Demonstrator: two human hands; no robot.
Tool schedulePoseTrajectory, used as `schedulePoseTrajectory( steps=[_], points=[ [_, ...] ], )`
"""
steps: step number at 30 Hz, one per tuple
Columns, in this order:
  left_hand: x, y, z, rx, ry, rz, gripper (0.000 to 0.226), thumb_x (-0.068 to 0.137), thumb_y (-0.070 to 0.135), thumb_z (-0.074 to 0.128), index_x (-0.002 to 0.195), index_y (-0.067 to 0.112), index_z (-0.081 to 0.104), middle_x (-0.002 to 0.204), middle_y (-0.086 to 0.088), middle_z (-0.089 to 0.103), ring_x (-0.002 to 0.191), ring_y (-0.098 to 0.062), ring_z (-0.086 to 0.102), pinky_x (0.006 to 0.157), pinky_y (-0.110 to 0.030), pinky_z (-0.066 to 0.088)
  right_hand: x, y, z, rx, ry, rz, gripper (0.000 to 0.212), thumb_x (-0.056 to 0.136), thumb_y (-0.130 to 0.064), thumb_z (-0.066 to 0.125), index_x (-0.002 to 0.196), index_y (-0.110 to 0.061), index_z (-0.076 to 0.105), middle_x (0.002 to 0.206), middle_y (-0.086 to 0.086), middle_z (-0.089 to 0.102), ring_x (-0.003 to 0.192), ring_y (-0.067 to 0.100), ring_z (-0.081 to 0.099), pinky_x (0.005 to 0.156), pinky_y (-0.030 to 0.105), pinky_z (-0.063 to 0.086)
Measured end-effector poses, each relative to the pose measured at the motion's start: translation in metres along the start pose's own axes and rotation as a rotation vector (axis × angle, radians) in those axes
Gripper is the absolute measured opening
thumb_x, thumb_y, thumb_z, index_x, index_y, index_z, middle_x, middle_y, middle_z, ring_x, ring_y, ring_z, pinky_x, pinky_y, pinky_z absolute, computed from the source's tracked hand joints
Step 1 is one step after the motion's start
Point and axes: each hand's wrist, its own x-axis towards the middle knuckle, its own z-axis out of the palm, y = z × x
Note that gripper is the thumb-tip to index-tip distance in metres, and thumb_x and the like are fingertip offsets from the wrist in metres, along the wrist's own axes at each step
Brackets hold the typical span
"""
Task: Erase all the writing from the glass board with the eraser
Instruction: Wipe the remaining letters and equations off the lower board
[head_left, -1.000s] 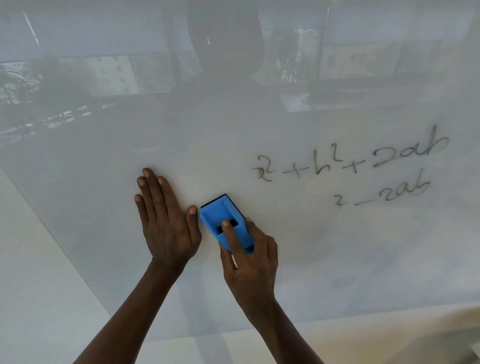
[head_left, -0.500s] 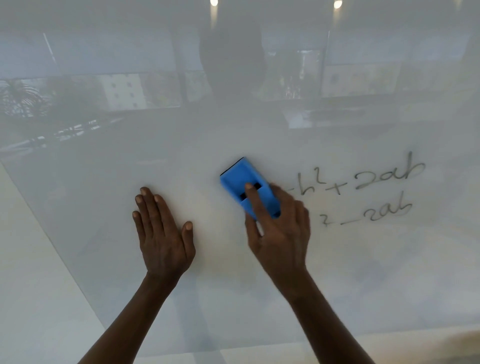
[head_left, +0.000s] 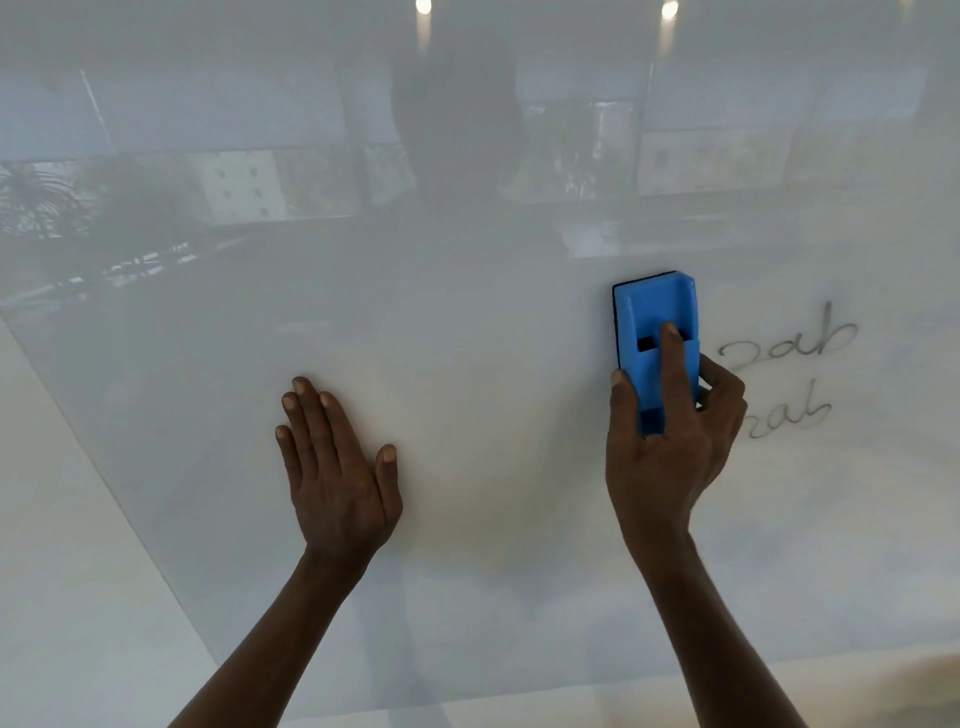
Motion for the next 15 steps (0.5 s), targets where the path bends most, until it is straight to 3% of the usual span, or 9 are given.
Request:
schedulePoseTrajectory(
  steps=[4,8,15],
  points=[
    [0.0,-0.001,0.001,-0.003,0.013,0.017,0.071,0.108,0.036,0.029,0.157,-0.013,0.014,0.163,-0.032,0.013,0.161,-0.031,-0.003,0.13,-0.049,0.006,-0.033,-0.027,0.012,0.023,-0.052,-0.052,0.053,0.091,-0.028,0.07,0.14,-0.022,0.051,0.117,0.016,0.054,0.103,0.024,0.049,0.082,0.031,0.049],
    [-0.001,0.002,-0.001,-0.048,0.004,0.014,0.071,0.107,0.032,0.033,0.159,-0.01,0.008,0.165,-0.031,0.01,0.161,-0.032,-0.004,0.13,-0.049,0.004,-0.074,-0.051,0.019,0.015,-0.19,-0.188,0.05,0.092,-0.032,0.068,0.139,-0.026,0.051,0.125,0.009,0.051,0.107,0.02,0.05,0.086,0.03,0.049],
    [0.011,0.025,-0.001,-0.144,-0.041,0.008,0.072,0.101,0.023,0.039,0.157,-0.013,0.011,0.166,-0.026,0.003,0.16,-0.028,-0.011,0.131,-0.044,-0.001,-0.065,-0.039,0.016,-0.093,-0.233,-0.338,0.044,0.093,-0.036,0.065,0.135,-0.026,0.057,0.123,0.012,0.061,0.096,0.02,0.056,0.081,0.031,0.049]
  ],
)
